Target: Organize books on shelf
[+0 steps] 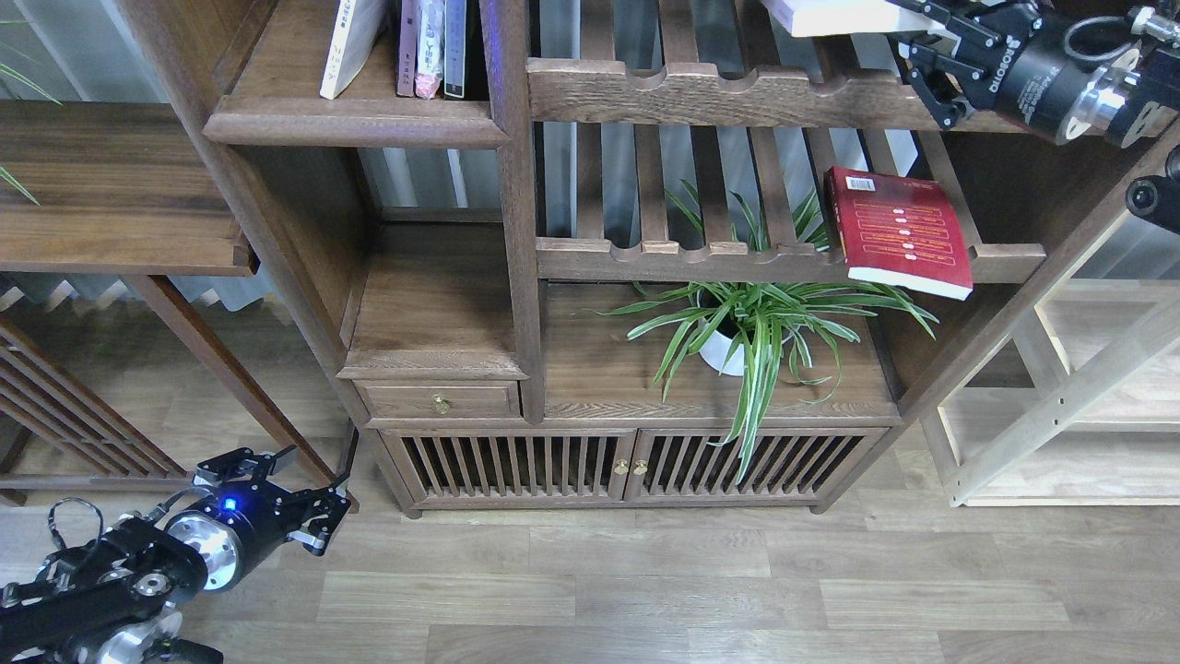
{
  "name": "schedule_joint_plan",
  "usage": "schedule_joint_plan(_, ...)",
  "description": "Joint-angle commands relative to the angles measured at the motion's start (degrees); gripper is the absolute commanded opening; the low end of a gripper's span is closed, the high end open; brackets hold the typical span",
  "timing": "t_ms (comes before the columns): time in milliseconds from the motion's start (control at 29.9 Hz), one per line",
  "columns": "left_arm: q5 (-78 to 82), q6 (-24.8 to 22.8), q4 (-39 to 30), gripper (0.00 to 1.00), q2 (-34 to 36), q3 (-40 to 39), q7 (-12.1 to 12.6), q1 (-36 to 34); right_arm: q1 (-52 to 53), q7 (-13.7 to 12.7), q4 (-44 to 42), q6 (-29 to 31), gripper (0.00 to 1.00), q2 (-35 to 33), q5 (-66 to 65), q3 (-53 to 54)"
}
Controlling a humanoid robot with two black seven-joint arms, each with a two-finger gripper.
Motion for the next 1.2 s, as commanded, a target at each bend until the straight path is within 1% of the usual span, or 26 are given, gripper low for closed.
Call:
schedule_joint_plan(0, 0.0, 0.0, 0.0, 0.66, 0.0, 0.0, 0.0, 0.0, 0.2, 0.0, 0.0, 0.0, 0.0, -1.1, 1.9, 0.0)
schedule_joint_plan(100, 0.0, 0.0, 0.0, 0.66, 0.0, 0.0, 0.0, 0.0, 1.0, 0.0, 0.1, 0.0, 0.0, -2.9, 2.7, 0.3)
schedule_joint_plan(201, 0.0, 0.0, 0.0, 0.66, 0.0, 0.0, 0.0, 0.0, 1.0, 0.0, 0.6, 0.0, 0.0, -6.8, 3.1, 1.4)
schedule_joint_plan(368, 0.0, 0.0, 0.3, 0.66, -0.2, 0.0, 0.0, 0.1, 0.4, 0.0, 3.9, 0.9, 0.0, -12.3, 3.4, 3.9)
schedule_joint_plan(602, 0.0, 0.0, 0.4, 0.66, -0.2, 0.0, 0.0, 0.1, -1.1, 0.0, 7.2, 1.1, 0.0, -18.9, 3.4, 4.0)
schedule_joint_plan(936, 0.0, 0.0, 0.7, 0.66, -0.3, 0.0, 0.0, 0.0, -1.2, 0.0, 13.2, 1.2, 0.0, -26.4, 3.4, 4.0)
schedule_joint_plan(1170, 0.0, 0.0, 0.8, 0.66, -0.3, 0.0, -0.1, -0.2, -1.3, 0.0, 13.7, 2.5, 0.01, -30.0, 3.4, 4.0)
